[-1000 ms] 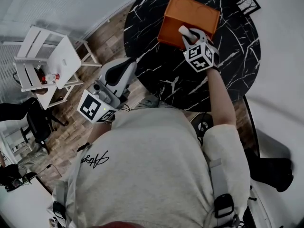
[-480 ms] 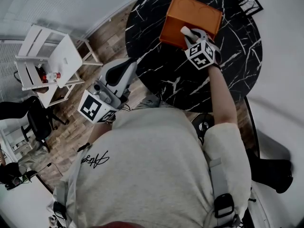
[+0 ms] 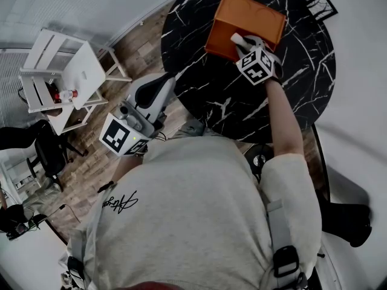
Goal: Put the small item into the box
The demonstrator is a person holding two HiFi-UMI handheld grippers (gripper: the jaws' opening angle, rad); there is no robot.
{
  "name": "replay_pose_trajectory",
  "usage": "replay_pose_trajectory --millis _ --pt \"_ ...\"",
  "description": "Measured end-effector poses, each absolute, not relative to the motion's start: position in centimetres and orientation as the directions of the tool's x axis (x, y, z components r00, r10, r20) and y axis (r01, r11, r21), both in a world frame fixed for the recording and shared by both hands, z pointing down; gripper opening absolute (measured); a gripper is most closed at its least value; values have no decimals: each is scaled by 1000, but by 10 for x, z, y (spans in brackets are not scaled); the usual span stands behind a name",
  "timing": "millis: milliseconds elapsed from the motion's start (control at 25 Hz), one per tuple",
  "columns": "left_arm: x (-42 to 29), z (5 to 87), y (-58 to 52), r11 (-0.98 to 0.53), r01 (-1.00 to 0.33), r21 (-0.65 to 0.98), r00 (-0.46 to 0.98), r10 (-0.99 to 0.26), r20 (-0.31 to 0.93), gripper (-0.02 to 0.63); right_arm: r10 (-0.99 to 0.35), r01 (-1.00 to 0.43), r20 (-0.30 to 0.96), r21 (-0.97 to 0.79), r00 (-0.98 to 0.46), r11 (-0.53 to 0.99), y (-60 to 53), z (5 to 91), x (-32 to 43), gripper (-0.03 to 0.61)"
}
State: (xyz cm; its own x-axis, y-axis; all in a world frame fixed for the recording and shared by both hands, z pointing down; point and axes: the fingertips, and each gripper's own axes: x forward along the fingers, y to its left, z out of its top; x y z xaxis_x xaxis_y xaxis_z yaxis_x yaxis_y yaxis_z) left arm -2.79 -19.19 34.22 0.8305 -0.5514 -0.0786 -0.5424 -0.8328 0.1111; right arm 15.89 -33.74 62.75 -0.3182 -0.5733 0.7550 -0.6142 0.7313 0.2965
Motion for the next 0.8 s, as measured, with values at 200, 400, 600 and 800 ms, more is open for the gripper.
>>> replay_pose_trajectory --millis 200,400,600,800 --pt "-27 341 -193 -834 -540 113 832 -549 -77 3 -544 -605 775 274 -321 748 -337 630 156 136" --pt "-27 342 -193 -833 -541 114 831 -550 -76 3 -504 -590 800 244 -326 770 -336 636 154 135" --pt "-28 341 -193 -828 -549 116 826 -559 -77 3 -482 -575 815 237 -321 783 -335 634 153 135" --pt "-29 342 -192 -823 -556 118 821 -566 -76 3 -459 -573 825 212 -329 792 -334 638 152 135"
